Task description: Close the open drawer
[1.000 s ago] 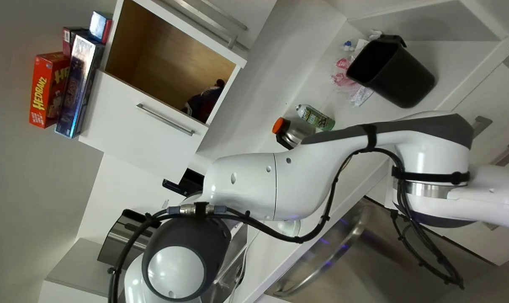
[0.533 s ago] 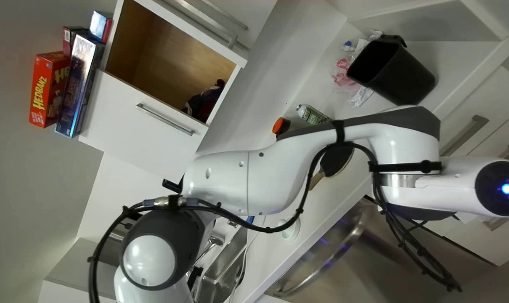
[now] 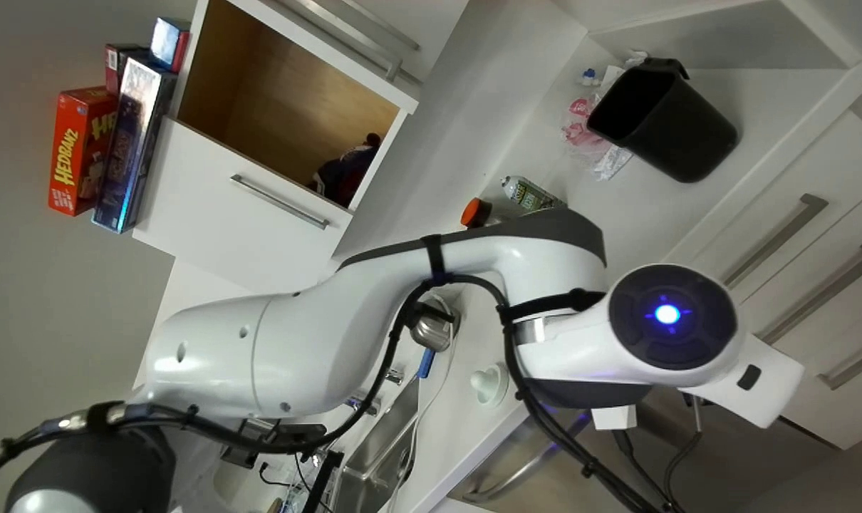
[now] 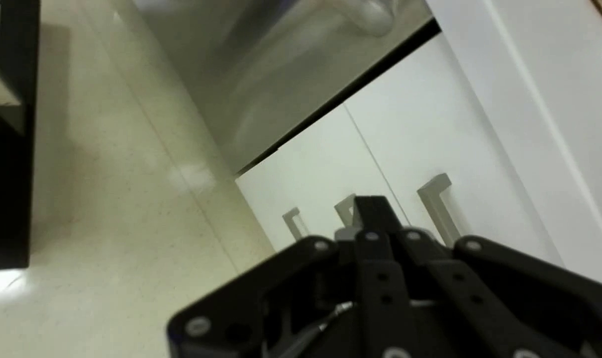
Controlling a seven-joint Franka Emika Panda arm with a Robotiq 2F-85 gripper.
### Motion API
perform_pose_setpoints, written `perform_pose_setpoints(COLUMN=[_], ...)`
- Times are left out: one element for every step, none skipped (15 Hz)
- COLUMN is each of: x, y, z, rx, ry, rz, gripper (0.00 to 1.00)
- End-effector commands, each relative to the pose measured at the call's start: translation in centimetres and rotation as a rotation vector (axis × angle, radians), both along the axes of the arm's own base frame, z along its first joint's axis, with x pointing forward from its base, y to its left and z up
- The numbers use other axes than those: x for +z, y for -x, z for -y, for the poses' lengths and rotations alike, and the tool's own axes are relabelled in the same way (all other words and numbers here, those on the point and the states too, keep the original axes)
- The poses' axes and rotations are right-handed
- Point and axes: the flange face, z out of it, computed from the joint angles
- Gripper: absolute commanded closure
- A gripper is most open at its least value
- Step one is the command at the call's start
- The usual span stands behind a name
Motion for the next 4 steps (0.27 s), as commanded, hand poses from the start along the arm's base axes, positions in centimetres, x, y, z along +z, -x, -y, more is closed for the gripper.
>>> perform_pose_setpoints(x=[3.6, 4.2, 4.6, 4.9], y=[2.9, 3.4, 3.8, 4.1], z=[-3.2, -3.8, -4.1, -4.7], rx=[0.104, 0.13, 0.153, 0.178], ry=[0.144, 0.177, 0.203, 0.224], rz=[-0.001, -0.007, -0.012, -0.014], gripper=[1.0, 1.0, 1.0, 1.0])
